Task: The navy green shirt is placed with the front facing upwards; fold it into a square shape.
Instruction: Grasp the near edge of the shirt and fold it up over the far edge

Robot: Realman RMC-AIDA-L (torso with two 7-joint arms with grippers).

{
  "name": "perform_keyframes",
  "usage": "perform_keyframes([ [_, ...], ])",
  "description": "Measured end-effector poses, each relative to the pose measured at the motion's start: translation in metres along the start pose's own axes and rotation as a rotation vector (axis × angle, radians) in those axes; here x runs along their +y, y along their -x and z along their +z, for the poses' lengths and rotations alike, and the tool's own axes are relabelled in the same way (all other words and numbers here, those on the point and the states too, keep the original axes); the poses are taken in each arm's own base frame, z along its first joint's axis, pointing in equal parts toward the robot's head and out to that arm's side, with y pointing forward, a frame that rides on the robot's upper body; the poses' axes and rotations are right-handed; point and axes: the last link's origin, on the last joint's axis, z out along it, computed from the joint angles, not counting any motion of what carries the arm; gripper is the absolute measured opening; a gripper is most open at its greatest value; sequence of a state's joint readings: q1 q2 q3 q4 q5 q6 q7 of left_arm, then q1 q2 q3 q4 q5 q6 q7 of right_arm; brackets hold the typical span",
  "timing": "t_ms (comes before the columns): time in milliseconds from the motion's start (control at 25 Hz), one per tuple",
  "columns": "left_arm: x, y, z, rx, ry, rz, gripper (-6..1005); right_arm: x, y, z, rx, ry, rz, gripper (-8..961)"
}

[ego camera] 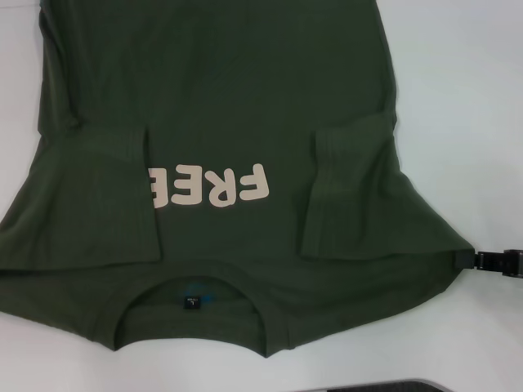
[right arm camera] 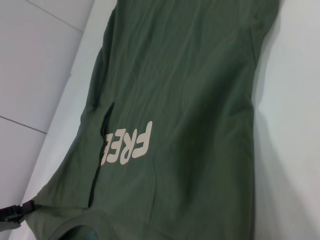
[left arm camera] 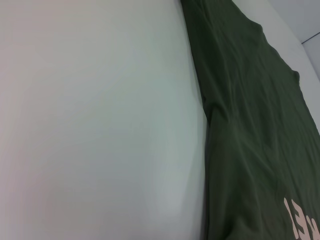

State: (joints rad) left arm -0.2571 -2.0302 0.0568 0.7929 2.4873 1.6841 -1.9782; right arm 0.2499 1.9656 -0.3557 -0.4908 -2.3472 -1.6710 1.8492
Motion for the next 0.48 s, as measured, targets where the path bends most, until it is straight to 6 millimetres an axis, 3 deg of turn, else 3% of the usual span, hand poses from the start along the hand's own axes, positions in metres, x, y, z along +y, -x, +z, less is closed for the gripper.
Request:
perform_keyframes([
  [480,0.0001,0.0002,-0.0011,-0.003,0.005,0.003,32,0.0045,0.0057,0.0075,0.018,0.021,-0.021,3],
])
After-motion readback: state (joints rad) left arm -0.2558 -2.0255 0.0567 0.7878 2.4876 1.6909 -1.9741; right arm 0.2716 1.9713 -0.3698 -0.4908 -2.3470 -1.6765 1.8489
